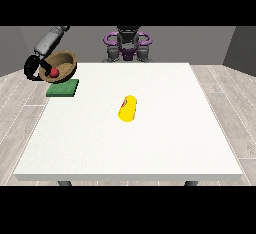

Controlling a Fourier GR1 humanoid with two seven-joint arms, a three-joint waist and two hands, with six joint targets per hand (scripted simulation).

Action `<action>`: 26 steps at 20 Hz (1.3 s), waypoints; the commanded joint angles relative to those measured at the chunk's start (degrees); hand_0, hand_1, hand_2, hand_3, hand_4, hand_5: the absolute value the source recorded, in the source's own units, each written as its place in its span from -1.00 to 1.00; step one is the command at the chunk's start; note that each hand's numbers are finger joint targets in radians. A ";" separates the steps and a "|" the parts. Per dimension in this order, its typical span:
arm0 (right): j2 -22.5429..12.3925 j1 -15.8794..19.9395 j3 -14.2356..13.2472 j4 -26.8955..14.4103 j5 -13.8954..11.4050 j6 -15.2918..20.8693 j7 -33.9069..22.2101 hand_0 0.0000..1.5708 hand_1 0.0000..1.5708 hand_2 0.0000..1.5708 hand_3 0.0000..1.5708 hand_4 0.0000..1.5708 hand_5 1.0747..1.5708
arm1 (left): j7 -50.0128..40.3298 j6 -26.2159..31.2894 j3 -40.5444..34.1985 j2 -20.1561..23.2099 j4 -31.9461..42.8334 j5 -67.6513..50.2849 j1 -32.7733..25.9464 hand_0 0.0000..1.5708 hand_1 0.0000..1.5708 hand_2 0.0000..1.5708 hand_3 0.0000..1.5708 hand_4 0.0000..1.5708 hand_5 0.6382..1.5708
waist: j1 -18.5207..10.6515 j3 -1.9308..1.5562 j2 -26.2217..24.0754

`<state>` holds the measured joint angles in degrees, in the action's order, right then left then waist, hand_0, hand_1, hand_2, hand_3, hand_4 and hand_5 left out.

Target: Pick the cup and pour the ball into the bowl, then pick the bowl and place it on the pad

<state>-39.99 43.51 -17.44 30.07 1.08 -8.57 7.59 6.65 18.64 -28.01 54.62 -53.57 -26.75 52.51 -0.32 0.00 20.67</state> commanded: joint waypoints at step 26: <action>-12.49 6.17 -10.57 -8.43 8.45 -4.76 -4.83 -0.75 -0.75 -0.62 -0.43 -1.00 0.62 | -2.75 0.70 -4.13 5.66 -3.20 -5.93 -0.11 -1.00 -1.00 -1.00 -1.00 -1.00 0.88 | -0.25 -0.05 6.11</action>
<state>-47.88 46.84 -26.54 21.34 7.78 -9.01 5.26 3.99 17.73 -30.62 57.90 -58.93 -31.36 51.39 -1.00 -0.07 25.13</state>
